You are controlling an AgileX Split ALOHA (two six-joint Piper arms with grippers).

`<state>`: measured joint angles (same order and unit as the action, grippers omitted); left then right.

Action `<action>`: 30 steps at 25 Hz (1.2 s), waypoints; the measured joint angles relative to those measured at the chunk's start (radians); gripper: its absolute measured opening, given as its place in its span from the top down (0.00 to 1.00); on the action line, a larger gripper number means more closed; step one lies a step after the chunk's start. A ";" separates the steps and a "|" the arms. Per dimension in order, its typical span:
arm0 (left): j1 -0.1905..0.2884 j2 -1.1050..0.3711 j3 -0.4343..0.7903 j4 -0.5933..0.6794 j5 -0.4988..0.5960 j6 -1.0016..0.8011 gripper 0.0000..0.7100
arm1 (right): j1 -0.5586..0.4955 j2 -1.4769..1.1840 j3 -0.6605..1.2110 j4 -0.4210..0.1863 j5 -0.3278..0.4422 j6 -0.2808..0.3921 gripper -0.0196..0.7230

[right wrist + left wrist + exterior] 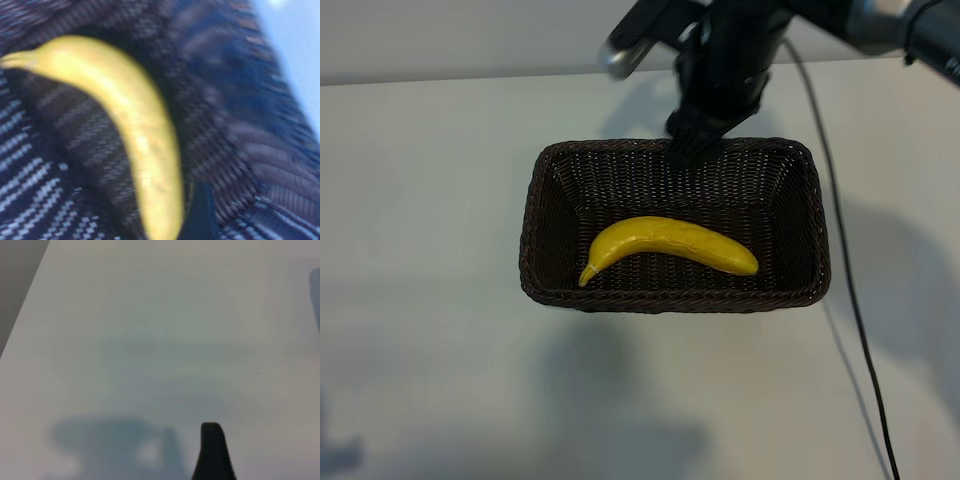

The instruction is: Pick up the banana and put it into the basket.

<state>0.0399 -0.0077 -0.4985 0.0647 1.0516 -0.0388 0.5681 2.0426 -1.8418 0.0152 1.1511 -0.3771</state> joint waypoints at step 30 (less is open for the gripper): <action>0.000 0.000 0.000 0.001 0.000 -0.002 0.24 | -0.600 0.000 0.000 -0.088 0.067 0.388 0.19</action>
<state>0.0399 -0.0077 -0.4985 0.0657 1.0516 -0.0409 -0.0316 2.0426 -1.8418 -0.0730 1.2178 0.0107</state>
